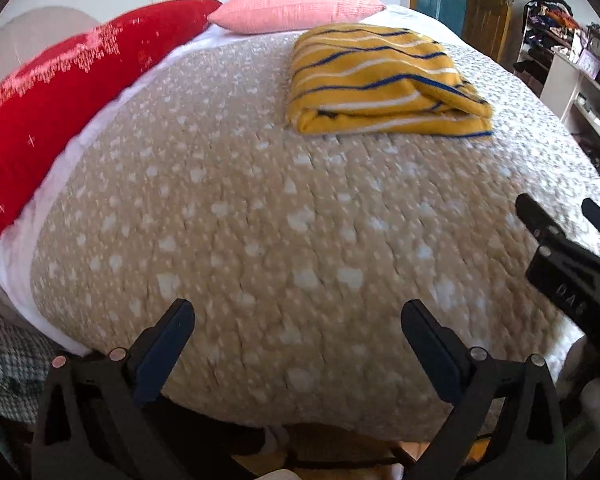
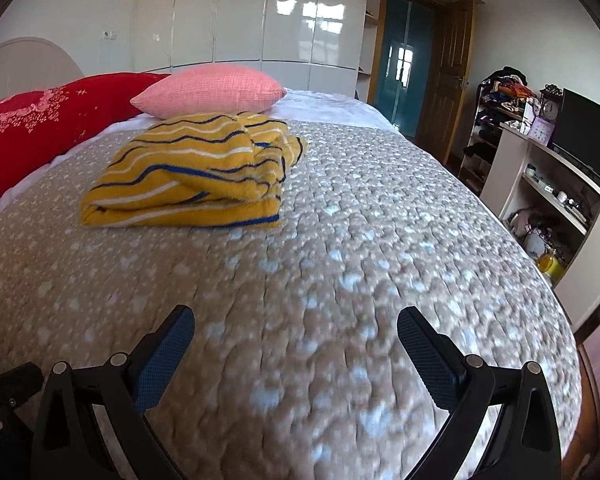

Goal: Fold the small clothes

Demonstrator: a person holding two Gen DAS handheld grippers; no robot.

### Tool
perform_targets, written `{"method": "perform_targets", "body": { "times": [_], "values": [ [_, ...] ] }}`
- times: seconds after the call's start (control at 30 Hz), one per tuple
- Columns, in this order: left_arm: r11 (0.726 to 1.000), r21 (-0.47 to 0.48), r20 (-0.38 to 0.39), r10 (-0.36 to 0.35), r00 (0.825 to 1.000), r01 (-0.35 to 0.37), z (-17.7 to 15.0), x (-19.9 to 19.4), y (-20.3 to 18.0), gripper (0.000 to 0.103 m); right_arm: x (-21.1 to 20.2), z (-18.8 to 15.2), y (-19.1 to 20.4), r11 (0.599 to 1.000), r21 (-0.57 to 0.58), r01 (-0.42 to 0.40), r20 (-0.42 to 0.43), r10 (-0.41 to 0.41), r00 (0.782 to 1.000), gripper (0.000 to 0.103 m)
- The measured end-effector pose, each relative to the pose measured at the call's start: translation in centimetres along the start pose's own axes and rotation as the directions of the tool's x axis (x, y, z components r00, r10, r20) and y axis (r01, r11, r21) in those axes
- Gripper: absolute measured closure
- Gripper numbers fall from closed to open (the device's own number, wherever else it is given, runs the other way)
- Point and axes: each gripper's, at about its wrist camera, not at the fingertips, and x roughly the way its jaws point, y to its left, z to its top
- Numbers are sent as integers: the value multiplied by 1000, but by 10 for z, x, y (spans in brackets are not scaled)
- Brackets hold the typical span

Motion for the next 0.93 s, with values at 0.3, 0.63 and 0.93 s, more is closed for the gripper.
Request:
{"method": "perform_targets", "body": {
  "times": [0.3, 0.63, 0.93],
  "values": [
    [1000, 4, 10, 4, 1000, -4, 32, 19, -9, 0, 28, 5, -14, 998, 56, -19, -42, 22, 999, 0],
    [998, 32, 8, -54, 999, 53, 47, 26, -22, 0, 30, 4, -30, 994, 108, -5, -63, 12, 998, 0],
    [997, 41, 4, -63, 998, 62, 46, 34, -29, 0, 29, 4, -19, 997, 76, -11, -66, 16, 998, 0]
  ]
}}
